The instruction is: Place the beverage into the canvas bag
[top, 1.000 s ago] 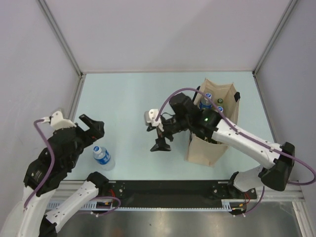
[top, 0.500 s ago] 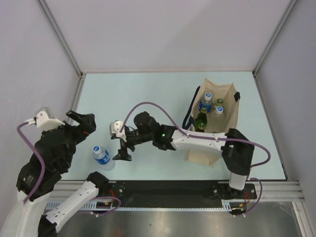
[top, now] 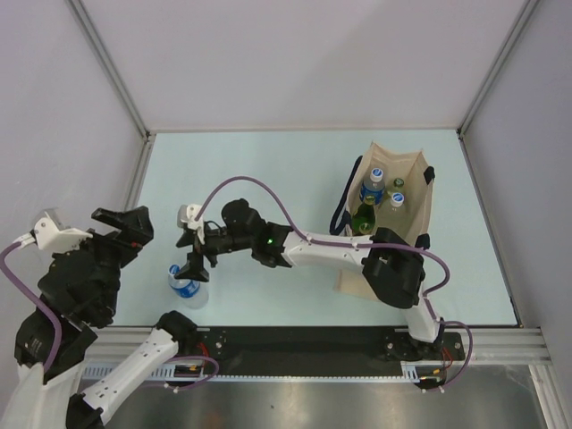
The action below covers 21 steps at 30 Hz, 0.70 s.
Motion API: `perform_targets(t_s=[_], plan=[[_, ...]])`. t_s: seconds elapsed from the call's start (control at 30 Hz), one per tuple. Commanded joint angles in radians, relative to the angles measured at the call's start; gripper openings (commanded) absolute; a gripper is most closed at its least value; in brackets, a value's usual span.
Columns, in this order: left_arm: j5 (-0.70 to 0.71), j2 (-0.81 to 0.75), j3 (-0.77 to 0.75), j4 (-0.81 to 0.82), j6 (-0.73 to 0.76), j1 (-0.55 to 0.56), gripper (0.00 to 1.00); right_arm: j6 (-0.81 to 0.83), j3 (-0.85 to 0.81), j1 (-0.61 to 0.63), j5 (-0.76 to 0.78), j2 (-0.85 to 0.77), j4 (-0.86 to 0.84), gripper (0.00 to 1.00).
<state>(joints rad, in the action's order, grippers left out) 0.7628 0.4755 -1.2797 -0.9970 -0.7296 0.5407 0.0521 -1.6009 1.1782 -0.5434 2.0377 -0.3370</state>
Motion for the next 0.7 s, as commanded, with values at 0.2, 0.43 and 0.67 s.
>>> perform_targets(t_s=[0.2, 0.43, 0.67], plan=[[0.024, -0.018, -0.015, 0.003, 0.021, -0.007, 1.0, 0.02, -0.097, 0.038, -0.046, 0.062, 0.035, 0.72], [0.017, -0.029, -0.013, -0.002, 0.019, -0.007, 1.0, 0.074, -0.125, 0.052, -0.046, 0.078, 0.085, 0.57], [0.012, -0.04, -0.007, -0.003, 0.012, -0.007, 1.0, 0.097, -0.143, 0.051, -0.043, 0.041, 0.135, 0.03]])
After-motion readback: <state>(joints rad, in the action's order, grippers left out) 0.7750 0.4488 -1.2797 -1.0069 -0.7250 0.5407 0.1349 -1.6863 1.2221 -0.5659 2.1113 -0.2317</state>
